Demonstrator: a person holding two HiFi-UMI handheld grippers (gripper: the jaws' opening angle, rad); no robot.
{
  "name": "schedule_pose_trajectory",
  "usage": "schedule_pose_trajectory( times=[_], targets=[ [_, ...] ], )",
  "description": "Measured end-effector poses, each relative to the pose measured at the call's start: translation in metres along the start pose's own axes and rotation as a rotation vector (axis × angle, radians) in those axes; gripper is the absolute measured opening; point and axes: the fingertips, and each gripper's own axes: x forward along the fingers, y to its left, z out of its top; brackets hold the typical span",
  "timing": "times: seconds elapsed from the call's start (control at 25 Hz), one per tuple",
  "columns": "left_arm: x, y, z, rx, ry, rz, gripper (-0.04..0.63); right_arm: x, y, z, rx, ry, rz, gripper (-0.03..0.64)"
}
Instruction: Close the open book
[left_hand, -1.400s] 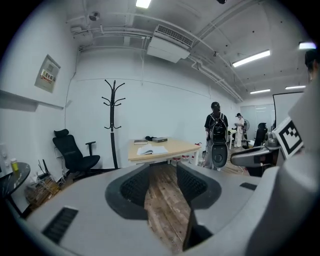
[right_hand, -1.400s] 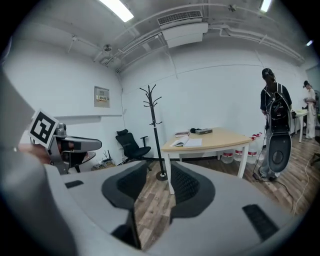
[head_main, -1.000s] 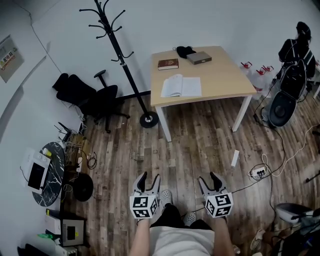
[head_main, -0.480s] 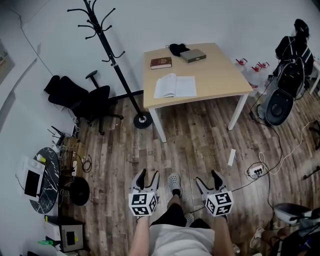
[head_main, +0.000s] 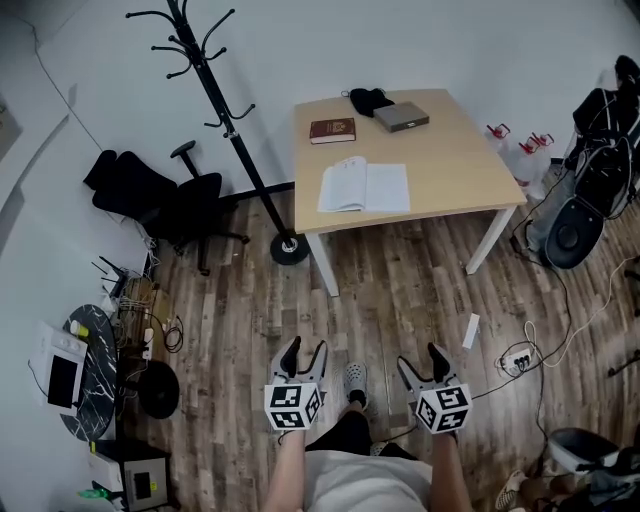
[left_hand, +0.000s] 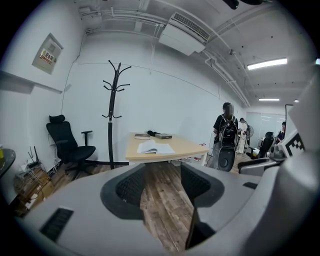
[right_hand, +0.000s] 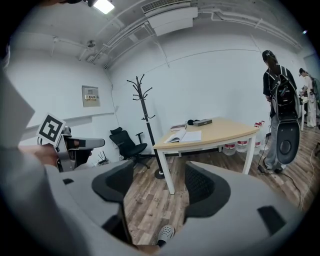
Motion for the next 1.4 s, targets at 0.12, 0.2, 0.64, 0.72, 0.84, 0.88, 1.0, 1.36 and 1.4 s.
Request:
schedule_pose_trajectory(
  times=[0.12, 0.2, 0.64, 0.72, 0.84, 0.88, 1.0, 1.36, 1.4],
  targets=[
    [0.036, 0.027, 0.018, 0.000, -0.008, 0.004, 0.227, 0.043, -0.004, 0.018, -0.016, 0.011, 0.014, 0.331],
    [0.060, 0.044, 0.030, -0.002, -0.011, 0.001, 0.227, 0.072, -0.008, 0.030, -0.026, 0.022, 0.015, 0.330],
    [0.180, 0.119, 0.081, -0.052, -0.007, -0.032, 0.227, 0.203, -0.030, 0.099, -0.058, 0.071, 0.005, 0.322],
    [0.195, 0.130, 0.081, -0.061, 0.009, -0.038, 0.227, 0.223, -0.033, 0.103, -0.043, 0.084, 0.002, 0.319],
    [0.214, 0.149, 0.076, -0.089, 0.031, -0.038, 0.227, 0.250, -0.033, 0.102, -0.023, 0.113, 0.009, 0.316],
    [0.220, 0.155, 0.074, -0.100, 0.039, -0.037, 0.227, 0.256, -0.032, 0.101, -0.026, 0.124, 0.009, 0.314],
    [0.234, 0.164, 0.073, -0.119, 0.052, -0.039, 0.227, 0.273, -0.035, 0.102, -0.042, 0.146, 0.001, 0.314],
    [0.256, 0.175, 0.078, -0.127, 0.060, -0.050, 0.227, 0.285, -0.058, 0.116, -0.064, 0.136, -0.055, 0.304],
    [0.258, 0.173, 0.077, -0.124, 0.066, -0.054, 0.227, 0.283, -0.063, 0.114, -0.062, 0.138, -0.066, 0.301]
  ],
)
